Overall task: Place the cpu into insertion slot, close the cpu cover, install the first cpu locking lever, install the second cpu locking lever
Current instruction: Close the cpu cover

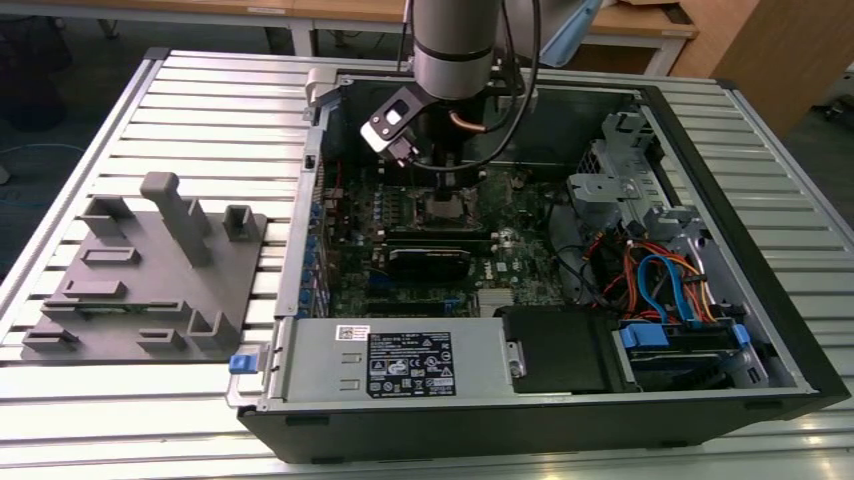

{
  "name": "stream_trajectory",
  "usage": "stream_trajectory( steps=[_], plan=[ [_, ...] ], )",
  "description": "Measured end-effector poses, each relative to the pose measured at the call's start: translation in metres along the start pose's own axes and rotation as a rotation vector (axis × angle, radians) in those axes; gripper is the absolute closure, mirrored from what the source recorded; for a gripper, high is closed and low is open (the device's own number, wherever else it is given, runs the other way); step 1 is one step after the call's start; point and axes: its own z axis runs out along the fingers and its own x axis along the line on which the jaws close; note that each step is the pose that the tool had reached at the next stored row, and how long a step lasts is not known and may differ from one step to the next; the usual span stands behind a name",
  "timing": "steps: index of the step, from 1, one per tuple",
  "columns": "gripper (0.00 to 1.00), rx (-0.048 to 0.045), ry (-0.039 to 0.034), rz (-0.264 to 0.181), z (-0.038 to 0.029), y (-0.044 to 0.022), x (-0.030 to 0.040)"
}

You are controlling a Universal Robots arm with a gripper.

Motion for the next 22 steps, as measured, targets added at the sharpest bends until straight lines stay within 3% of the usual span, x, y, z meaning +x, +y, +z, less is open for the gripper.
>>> stream_trajectory(
  steps=[3, 4, 7, 16, 22],
  plan=[
    [0.9, 0.0004, -0.0001, 0.0, -0.0064, 0.0004, 0.0001],
    [0.9, 0.0033, -0.0001, 0.0, -0.0159, 0.001, 0.0004],
    [0.9, 0.0068, 0.0, 0.0, -0.0205, 0.0014, 0.0005],
    [0.9, 0.0157, -0.0001, 0.0, -0.0293, 0.002, 0.0007],
    [0.9, 0.0336, -0.0004, 0.001, -0.0295, 0.0025, 0.0007]
  ],
)
